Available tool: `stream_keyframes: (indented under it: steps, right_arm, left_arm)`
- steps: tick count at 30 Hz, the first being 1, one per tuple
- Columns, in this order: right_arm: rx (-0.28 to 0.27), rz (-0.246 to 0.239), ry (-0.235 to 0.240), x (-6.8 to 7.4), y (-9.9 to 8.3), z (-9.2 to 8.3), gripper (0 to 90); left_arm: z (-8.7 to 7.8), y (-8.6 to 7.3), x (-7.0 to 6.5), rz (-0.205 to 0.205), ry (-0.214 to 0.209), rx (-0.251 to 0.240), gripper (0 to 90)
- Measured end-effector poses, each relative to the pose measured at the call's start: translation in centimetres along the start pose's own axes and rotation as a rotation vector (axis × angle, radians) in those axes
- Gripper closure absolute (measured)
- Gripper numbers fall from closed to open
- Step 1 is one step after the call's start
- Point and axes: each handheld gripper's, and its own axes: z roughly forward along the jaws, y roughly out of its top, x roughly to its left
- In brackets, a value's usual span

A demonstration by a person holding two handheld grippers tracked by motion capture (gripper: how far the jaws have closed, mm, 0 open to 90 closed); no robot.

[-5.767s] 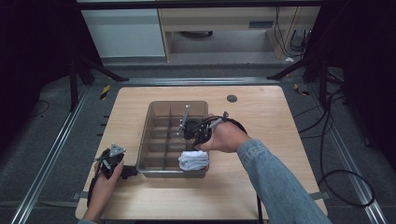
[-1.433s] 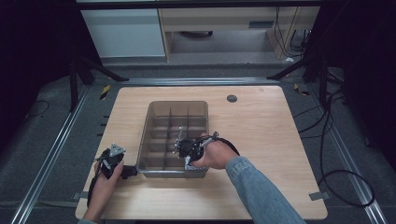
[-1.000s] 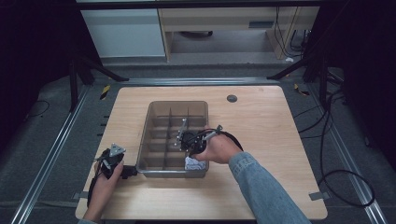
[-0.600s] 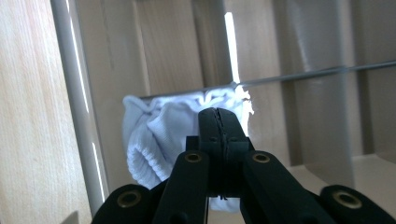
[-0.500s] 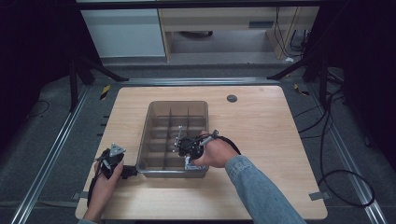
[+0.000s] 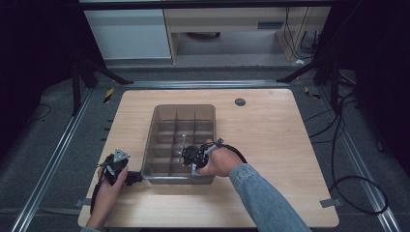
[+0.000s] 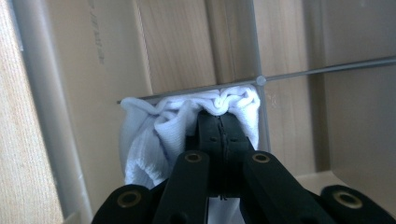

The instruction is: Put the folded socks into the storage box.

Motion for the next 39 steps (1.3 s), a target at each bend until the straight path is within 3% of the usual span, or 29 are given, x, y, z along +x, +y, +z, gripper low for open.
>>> stream_keyframes:
  steps: [8,18,39]
  right_arm:
    - [0.02,0.013,0.003,0.0,0.2,0.2,90.0]
    - [-0.006,0.008,0.013,-0.1,-0.1,-0.2,90.0]
    - [-0.109,0.043,0.004,-0.4,-1.8,-2.6,90.0]
  left_arm:
    - [0.0,0.0,0.0,0.001,0.0,0.0,0.0]
    - [0.0,0.0,0.0,0.0,0.0,0.0,0.0]
    - [0.0,0.0,0.0,0.0,0.0,0.0,0.0]
